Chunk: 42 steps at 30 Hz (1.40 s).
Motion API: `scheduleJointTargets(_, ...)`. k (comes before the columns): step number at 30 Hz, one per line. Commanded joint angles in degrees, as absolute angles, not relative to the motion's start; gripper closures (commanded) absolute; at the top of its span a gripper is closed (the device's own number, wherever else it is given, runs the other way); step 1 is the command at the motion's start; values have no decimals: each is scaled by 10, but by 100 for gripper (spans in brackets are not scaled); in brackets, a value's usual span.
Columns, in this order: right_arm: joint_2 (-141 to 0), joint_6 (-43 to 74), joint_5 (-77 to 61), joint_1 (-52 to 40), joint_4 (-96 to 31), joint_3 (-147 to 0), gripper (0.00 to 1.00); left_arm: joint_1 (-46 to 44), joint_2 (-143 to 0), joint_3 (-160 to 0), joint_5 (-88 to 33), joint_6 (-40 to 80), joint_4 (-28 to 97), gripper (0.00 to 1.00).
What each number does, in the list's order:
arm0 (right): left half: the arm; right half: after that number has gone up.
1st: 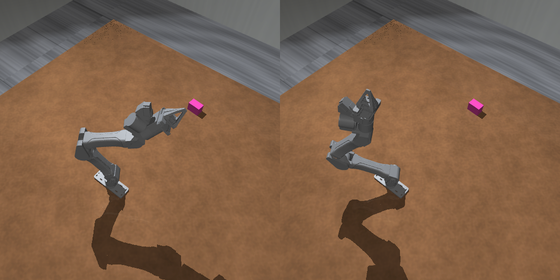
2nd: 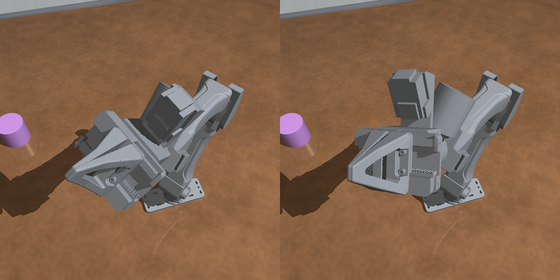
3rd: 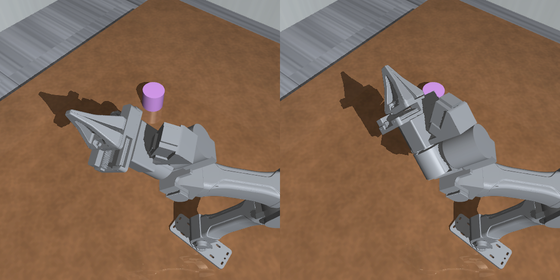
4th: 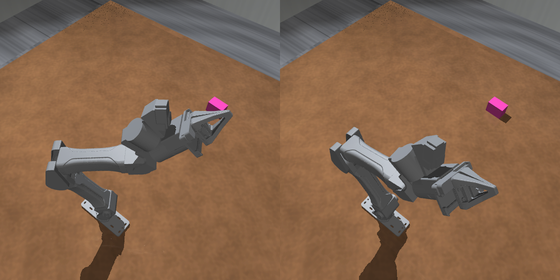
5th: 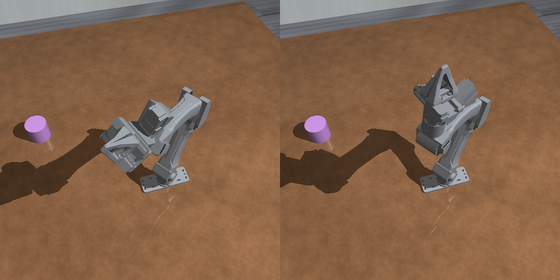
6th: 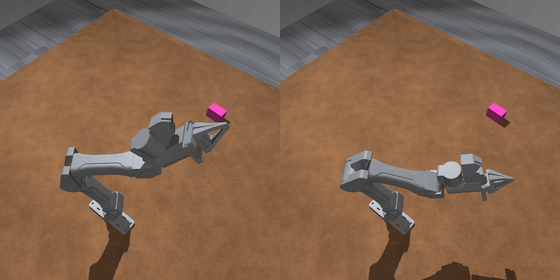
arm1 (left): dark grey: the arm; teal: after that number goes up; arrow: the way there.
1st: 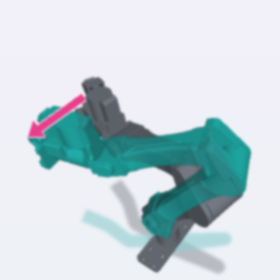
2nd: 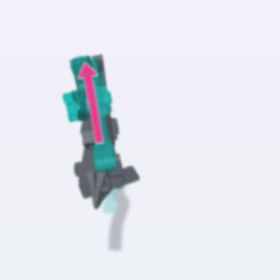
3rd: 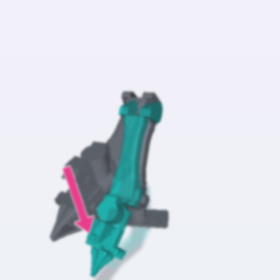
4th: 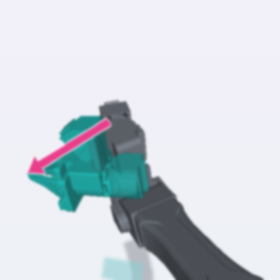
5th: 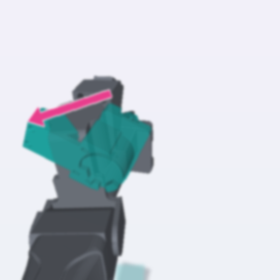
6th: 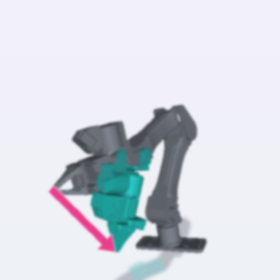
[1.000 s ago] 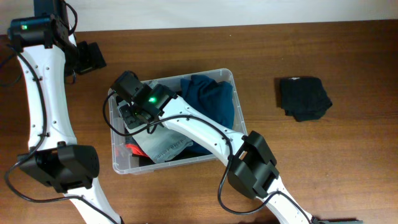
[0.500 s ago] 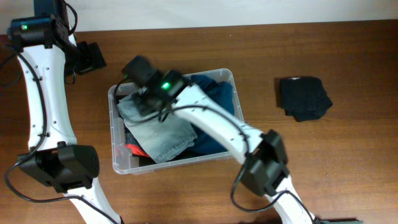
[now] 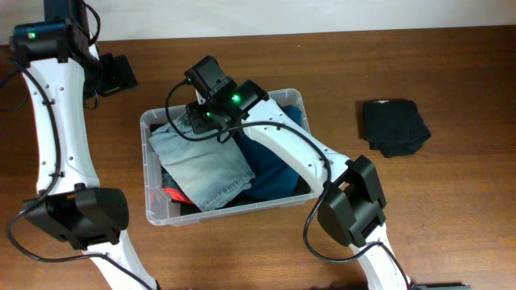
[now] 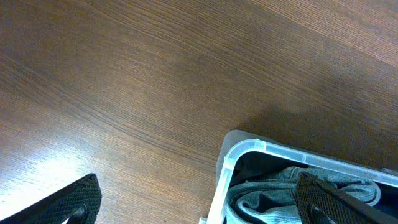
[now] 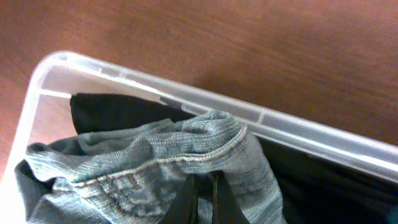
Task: Pack container
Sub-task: 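Push the jeans down along the container's left wall with the right gripper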
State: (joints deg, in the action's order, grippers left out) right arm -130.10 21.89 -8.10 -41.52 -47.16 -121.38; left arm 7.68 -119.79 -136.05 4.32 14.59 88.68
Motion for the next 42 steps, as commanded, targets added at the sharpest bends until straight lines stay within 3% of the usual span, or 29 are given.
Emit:
scheduleJointTargets(1, -1319, 221, -122, -425, -466, -1181, 96, 78, -1193, -1359, 39, 152, 887, 1)
scheduleJointTargets(16, -1312, 221, -70, -423, -504, -1148, 96, 78, -1193, -1359, 39, 152, 887, 1)
scheduleJointTargets(30, -1180, 221, -80, -423, -499, -1209, 96, 78, -1193, -1359, 39, 152, 887, 1)
scheduleJointTargets(42, -1263, 230, -123, -447, -439, -1208, 96, 79, -1193, -1359, 39, 152, 887, 1)
